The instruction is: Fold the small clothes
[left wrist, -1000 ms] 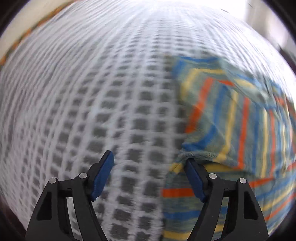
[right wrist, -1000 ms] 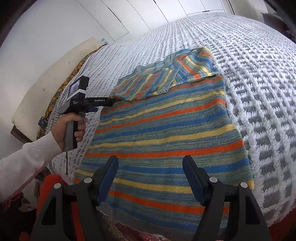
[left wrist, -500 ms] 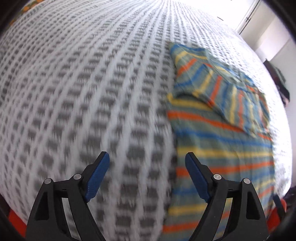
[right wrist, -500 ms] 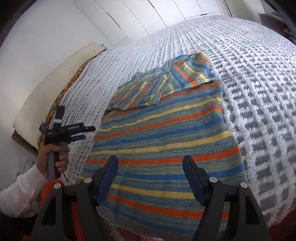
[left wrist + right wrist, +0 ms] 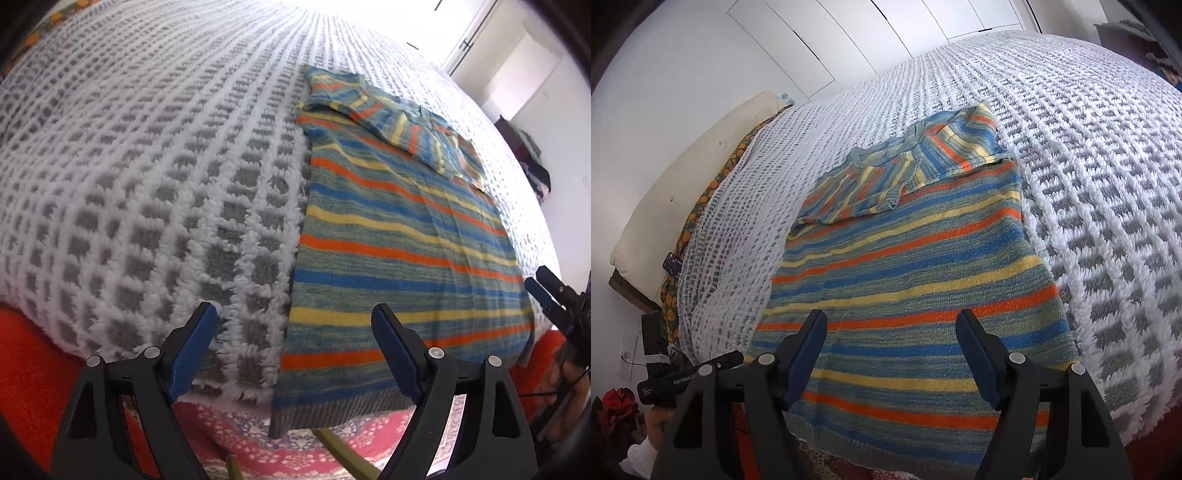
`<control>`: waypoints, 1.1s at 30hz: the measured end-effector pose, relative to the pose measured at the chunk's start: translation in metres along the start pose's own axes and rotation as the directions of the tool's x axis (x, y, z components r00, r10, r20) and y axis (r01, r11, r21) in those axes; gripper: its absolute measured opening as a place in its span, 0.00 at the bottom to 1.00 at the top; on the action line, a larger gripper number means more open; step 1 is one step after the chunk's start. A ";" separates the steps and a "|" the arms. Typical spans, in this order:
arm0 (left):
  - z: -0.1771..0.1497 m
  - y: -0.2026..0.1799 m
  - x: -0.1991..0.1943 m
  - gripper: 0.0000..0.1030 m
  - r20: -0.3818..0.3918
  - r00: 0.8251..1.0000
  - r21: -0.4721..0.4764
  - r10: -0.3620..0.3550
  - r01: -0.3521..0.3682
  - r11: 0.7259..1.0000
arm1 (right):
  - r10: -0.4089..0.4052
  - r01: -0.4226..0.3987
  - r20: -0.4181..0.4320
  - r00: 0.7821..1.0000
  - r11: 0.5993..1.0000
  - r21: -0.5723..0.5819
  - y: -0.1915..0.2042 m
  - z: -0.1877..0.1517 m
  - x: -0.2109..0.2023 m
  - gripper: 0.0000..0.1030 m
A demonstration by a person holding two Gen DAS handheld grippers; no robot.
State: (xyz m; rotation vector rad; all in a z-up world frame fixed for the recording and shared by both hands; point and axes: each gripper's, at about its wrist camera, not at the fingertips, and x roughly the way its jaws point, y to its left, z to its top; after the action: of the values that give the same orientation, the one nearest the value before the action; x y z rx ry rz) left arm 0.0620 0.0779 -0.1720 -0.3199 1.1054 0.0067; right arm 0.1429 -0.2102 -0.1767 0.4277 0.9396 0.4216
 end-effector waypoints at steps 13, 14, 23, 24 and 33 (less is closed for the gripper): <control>-0.013 0.027 -0.008 0.84 -0.052 0.986 -0.117 -0.156 0.149 0.982 | -0.011 0.046 -0.157 0.988 0.974 0.223 -0.073 0.040 -0.052 0.70; -0.015 0.024 -0.007 0.84 -0.061 0.985 -0.107 -0.164 0.156 0.982 | 0.006 0.039 -0.184 0.983 0.969 0.242 -0.081 0.037 -0.055 0.70; -0.021 0.009 -0.001 0.84 -0.099 0.984 -0.046 -0.147 0.143 0.989 | -0.004 0.081 -0.342 0.940 0.974 0.210 -0.091 0.000 -0.062 0.70; -0.020 0.010 -0.002 0.84 -0.092 0.985 -0.049 -0.145 0.141 0.989 | -0.019 0.082 -0.327 0.945 0.980 0.179 -0.086 0.000 -0.064 0.70; -0.022 0.016 -0.013 0.84 -0.039 0.994 -0.048 -0.107 0.105 0.993 | -0.148 0.137 -0.213 0.966 0.989 -0.063 -0.042 -0.006 -0.068 0.70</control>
State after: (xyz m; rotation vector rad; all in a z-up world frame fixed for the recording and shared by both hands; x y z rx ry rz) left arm 0.0343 0.0897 -0.1734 -0.4208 1.1291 -0.0694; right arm 0.1093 -0.2800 -0.1562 0.2710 1.1628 0.3635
